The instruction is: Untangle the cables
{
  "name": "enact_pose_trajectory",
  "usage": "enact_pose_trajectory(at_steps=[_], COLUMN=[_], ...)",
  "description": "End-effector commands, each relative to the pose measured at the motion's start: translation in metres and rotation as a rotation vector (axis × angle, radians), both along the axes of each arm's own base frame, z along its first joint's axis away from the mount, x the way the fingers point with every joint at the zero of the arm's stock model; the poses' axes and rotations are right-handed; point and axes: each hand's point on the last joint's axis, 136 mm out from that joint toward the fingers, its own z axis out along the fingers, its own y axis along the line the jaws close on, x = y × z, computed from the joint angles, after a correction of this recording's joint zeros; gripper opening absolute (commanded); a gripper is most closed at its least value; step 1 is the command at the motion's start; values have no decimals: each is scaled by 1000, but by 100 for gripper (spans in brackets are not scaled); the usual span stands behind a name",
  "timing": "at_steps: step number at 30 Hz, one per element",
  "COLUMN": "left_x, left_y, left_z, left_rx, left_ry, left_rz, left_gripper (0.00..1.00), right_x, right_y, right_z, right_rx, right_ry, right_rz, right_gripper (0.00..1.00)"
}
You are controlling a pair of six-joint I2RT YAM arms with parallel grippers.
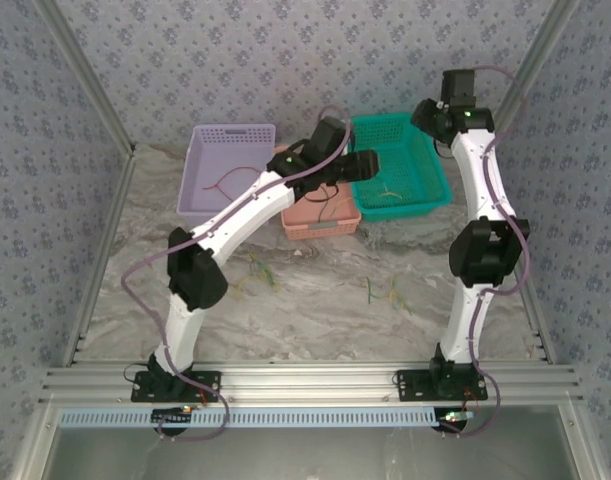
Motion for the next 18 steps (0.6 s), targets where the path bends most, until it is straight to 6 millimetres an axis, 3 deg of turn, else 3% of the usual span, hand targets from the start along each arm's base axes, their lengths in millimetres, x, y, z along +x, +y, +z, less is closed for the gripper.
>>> enact_pose_trajectory(at_steps=[1,5,7,10,15,18], left_x=[-11,-39,-58,-85,-108,-118], left_y=[45,101,126,146,166,182], left_z=[14,0,-12,-25,-39,-39], left_rx=[-14,-32,-23,-36,-66,-51], left_ry=[-27,12,40,69,86,72], left_rz=[73,106,122,127,162,190], left_gripper=[75,71,71,71,71,71], right_x=[-27,-65,-85,-109,-114,-105], right_y=[34,57,65,70,99,117], right_z=[5,-9,-19,-36,-66,-78], right_rx=[-80,-148,-157,-38,242,386], right_ry=[-13,-2,24,101,197,210], right_rz=[117,204,239,208,58,8], right_gripper=[43,39,47,52,55,54])
